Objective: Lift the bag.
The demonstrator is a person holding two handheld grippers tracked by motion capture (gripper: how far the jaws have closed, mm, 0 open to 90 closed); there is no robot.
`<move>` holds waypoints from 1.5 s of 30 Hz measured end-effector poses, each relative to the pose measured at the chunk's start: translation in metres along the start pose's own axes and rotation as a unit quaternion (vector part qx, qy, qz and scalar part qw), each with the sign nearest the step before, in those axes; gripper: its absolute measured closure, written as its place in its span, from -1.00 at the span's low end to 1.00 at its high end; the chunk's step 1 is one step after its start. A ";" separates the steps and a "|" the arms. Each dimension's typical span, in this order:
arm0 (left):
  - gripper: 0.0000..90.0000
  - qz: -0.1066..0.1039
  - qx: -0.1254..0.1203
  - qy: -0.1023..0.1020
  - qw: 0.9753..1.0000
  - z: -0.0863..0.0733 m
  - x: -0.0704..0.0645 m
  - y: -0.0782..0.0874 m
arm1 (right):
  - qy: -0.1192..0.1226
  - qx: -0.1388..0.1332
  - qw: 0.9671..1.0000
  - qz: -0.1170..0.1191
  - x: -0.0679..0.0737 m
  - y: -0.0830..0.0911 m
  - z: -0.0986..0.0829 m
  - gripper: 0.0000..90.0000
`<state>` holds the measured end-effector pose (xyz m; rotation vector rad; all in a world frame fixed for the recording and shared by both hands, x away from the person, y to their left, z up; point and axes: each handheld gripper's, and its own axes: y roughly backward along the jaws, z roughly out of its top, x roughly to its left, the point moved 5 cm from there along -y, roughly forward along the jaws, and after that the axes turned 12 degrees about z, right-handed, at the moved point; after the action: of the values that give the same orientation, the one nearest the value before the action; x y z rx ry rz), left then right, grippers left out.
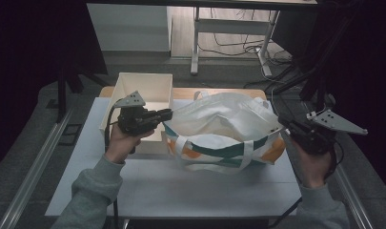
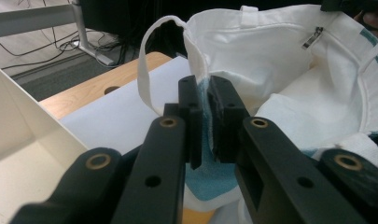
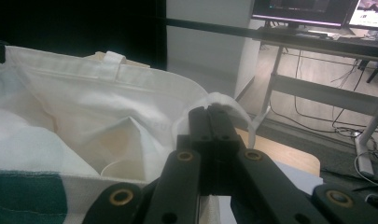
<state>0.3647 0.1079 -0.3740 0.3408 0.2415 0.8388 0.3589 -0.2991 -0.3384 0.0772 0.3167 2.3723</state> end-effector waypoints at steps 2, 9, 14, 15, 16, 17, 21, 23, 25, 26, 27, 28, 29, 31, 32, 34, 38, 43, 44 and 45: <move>0.86 0.004 0.000 0.000 1.000 0.001 0.002 -0.001 | 0.001 0.003 1.000 0.000 -0.002 -0.003 0.002 1.00; 0.86 0.015 -0.012 0.010 1.000 0.013 0.014 -0.001 | 0.011 -0.017 1.000 -0.022 -0.015 0.000 0.020 1.00; 0.86 0.006 0.007 0.012 1.000 0.003 0.013 -0.012 | 0.000 -0.015 0.999 -0.028 -0.023 -0.003 0.016 1.00; 0.86 0.007 0.013 0.009 1.000 0.000 0.011 -0.015 | -0.003 -0.012 1.000 -0.028 -0.024 -0.004 0.012 1.00; 0.86 0.007 0.017 0.008 1.000 -0.003 0.010 -0.018 | -0.007 -0.009 1.000 -0.027 -0.024 -0.005 0.009 1.00; 0.86 0.004 0.021 0.009 1.000 -0.006 0.009 -0.021 | -0.011 -0.005 1.000 -0.026 -0.025 -0.006 0.005 1.00; 0.85 -0.002 0.032 0.009 0.999 -0.012 0.006 -0.030 | -0.023 0.016 0.999 -0.016 -0.026 -0.014 -0.011 1.00; 0.85 -0.002 0.036 0.009 0.999 -0.013 0.005 -0.033 | -0.027 0.025 0.999 -0.004 -0.023 -0.017 -0.017 1.00; 0.85 -0.001 0.037 0.009 0.999 -0.014 0.006 -0.035 | -0.028 0.036 0.999 0.010 -0.018 -0.021 -0.022 1.00; 0.85 -0.001 0.038 0.011 0.999 -0.014 0.006 -0.035 | -0.028 0.043 0.999 0.017 -0.015 -0.022 -0.024 1.00; 0.85 -0.001 0.039 0.012 0.999 -0.015 0.007 -0.036 | -0.027 0.048 0.998 0.022 -0.013 -0.024 -0.027 0.99; 0.85 -0.001 0.039 0.013 0.999 -0.017 0.007 -0.037 | -0.027 0.051 0.998 0.027 -0.011 -0.024 -0.029 0.99; 0.85 -0.002 0.042 0.013 0.999 -0.018 0.007 -0.038 | -0.028 0.055 0.998 0.032 -0.010 -0.025 -0.031 0.99; 0.85 -0.001 0.046 0.013 0.999 -0.021 0.008 -0.039 | -0.034 0.062 0.997 0.038 -0.008 -0.024 -0.035 0.86; 0.85 0.000 0.047 0.014 0.999 -0.022 0.008 -0.040 | -0.036 0.065 0.997 0.038 -0.008 -0.024 -0.037 0.80; 0.85 0.000 0.049 0.014 0.999 -0.024 0.008 -0.042 | -0.041 0.073 0.996 0.041 -0.006 -0.023 -0.041 0.62; 0.85 0.000 0.052 0.014 0.999 -0.026 0.008 -0.042 | -0.039 0.098 0.994 0.034 0.002 -0.022 -0.052 0.25; 0.85 0.001 0.052 0.013 0.999 -0.026 0.008 -0.041 | -0.051 0.147 0.988 0.021 0.012 -0.019 -0.069 0.23; 0.85 0.001 0.052 0.013 0.999 -0.026 0.008 -0.041 | -0.055 0.159 0.986 0.020 0.013 -0.017 -0.073 0.38; 0.85 0.001 0.051 0.013 0.999 -0.026 0.008 -0.041 | -0.057 0.167 0.984 0.026 0.014 -0.016 -0.077 0.69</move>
<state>0.3885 0.0940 -0.4144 0.4261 0.3089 0.8341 0.3480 -0.2936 -0.4174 0.3819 0.6599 2.3332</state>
